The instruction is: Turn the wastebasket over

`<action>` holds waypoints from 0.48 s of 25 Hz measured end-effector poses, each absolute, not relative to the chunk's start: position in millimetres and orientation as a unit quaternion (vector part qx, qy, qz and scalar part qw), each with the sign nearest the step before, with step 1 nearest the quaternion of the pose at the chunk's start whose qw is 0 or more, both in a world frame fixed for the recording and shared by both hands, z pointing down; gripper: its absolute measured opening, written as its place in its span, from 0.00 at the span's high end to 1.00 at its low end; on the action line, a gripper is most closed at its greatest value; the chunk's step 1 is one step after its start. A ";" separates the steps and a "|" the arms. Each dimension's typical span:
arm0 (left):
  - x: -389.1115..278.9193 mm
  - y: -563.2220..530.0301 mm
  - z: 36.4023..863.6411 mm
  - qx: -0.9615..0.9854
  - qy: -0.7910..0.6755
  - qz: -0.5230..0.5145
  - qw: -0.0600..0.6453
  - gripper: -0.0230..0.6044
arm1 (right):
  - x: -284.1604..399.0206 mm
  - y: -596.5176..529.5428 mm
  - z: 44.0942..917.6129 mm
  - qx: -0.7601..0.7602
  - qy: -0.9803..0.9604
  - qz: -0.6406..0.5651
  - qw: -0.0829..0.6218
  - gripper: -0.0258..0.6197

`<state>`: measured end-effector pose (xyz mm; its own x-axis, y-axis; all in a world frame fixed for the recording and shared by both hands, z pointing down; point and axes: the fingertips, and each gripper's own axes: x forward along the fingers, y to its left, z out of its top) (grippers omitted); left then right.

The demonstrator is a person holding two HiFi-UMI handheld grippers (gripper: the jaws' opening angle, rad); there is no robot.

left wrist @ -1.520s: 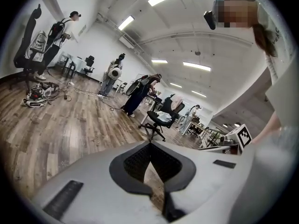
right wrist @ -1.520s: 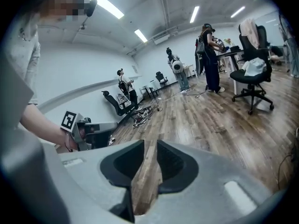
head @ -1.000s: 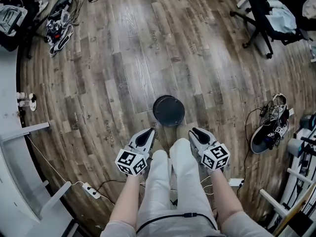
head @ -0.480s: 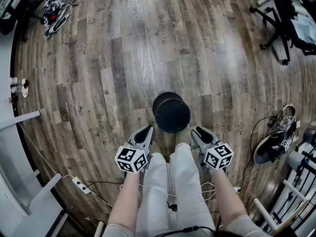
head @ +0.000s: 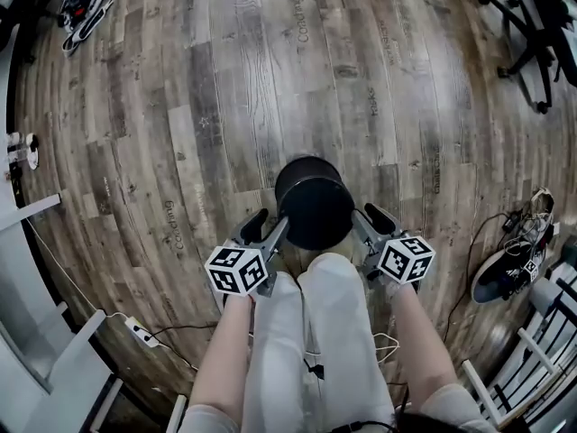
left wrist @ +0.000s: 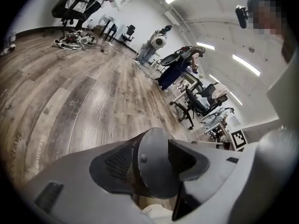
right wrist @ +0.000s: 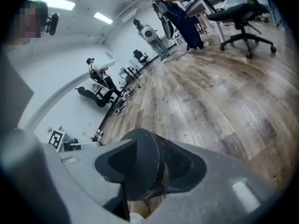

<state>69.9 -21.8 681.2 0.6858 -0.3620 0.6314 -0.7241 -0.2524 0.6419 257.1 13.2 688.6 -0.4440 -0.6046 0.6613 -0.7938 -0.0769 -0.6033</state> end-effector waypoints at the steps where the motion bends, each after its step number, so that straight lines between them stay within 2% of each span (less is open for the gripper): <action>1: 71.3 -22.2 691.1 0.767 -0.350 0.191 0.503 0.58 | 255.9 12.0 696.9 0.514 -0.672 0.525 0.090 0.68; 6: 79.2 -22.1 729.4 0.751 -0.333 0.230 0.522 0.56 | 244.0 13.9 730.9 0.480 -0.675 0.550 0.109 0.66; 12: 90.6 -19.5 746.1 0.740 -0.295 0.226 0.561 0.56 | 240.3 10.2 742.3 0.473 -0.670 0.563 0.102 0.66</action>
<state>90.6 -19.5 746.1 0.7242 -0.1831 0.6649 -0.6896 -0.1975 0.6967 240.3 10.2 742.3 -0.5322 -0.5178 0.6698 -0.7486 -0.0817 -0.6579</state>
